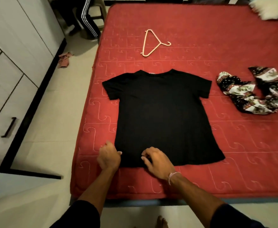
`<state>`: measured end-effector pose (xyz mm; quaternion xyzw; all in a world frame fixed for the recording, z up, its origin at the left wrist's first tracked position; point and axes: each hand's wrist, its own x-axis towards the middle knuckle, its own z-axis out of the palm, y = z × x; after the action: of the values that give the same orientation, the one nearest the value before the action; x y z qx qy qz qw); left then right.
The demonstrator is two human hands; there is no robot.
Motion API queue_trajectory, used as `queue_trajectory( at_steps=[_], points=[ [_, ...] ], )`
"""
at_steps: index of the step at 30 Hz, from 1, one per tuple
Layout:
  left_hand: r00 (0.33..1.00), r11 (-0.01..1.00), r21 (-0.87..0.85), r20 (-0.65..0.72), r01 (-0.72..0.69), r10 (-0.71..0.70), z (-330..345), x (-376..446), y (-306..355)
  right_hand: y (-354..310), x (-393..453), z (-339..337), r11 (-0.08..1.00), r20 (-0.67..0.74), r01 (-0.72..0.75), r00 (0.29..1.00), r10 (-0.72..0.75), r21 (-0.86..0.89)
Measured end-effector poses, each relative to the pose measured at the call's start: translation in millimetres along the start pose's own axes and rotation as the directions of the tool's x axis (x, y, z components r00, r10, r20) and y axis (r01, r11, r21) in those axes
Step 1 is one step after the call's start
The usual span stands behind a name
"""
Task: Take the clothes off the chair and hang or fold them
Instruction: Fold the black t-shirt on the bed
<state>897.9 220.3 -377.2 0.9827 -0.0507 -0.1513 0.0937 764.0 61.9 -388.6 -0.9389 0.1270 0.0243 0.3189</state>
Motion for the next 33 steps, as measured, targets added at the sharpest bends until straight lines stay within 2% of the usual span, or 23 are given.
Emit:
queue_trajectory(
  at_steps=[2, 4, 7, 11, 13, 15, 18, 25, 30, 33],
  points=[
    [0.984, 0.972, 0.187, -0.086, -0.14, 0.158, 1, -7, 17, 30, -20, -14, 0.997, -0.075, -0.077, 0.994, 0.076, -0.008],
    [0.922, 0.903, 0.273, -0.106, -0.332, 0.371, 12, -14, 39, 59, -41, -29, 0.987, -0.156, -0.163, 0.975, 0.159, -0.011],
    [0.793, 0.783, 0.152, 0.007, -0.602, 0.609, 29, -31, 80, 96, -67, -50, 0.949, -0.316, -0.313, 0.904, 0.289, -0.027],
    [0.663, 0.669, -0.018, 0.123, -0.743, 0.739, 54, -60, 133, 140, -88, -82, 0.836, -0.499, -0.549, 0.728, 0.471, -0.013],
    [0.6, 0.617, -0.052, 0.185, -0.785, 0.779, 66, -71, 152, 159, -91, -95, 0.763, -0.462, -0.642, 0.656, 0.597, 0.074],
    [0.55, 0.577, -0.061, 0.235, -0.815, 0.802, 76, -77, 167, 175, -89, -104, 0.679, -0.336, -0.712, 0.604, 0.723, 0.182],
    [0.51, 0.547, -0.055, 0.295, -0.835, 0.808, 89, -85, 188, 193, -89, -118, 0.585, -0.202, -0.751, 0.549, 0.811, 0.307],
    [0.466, 0.501, 0.01, 0.381, -0.865, 0.798, 106, -94, 202, 226, -112, -128, 0.557, -0.125, -0.714, 0.563, 0.817, 0.425],
    [0.459, 0.477, 0.075, 0.436, -0.876, 0.774, 112, -104, 202, 241, -118, -133, 0.574, -0.035, -0.72, 0.611, 0.791, 0.389],
    [0.459, 0.471, 0.091, 0.444, -0.878, 0.77, 117, -108, 198, 237, -115, -137, 0.598, 0.015, -0.756, 0.623, 0.782, 0.266]
  ],
)
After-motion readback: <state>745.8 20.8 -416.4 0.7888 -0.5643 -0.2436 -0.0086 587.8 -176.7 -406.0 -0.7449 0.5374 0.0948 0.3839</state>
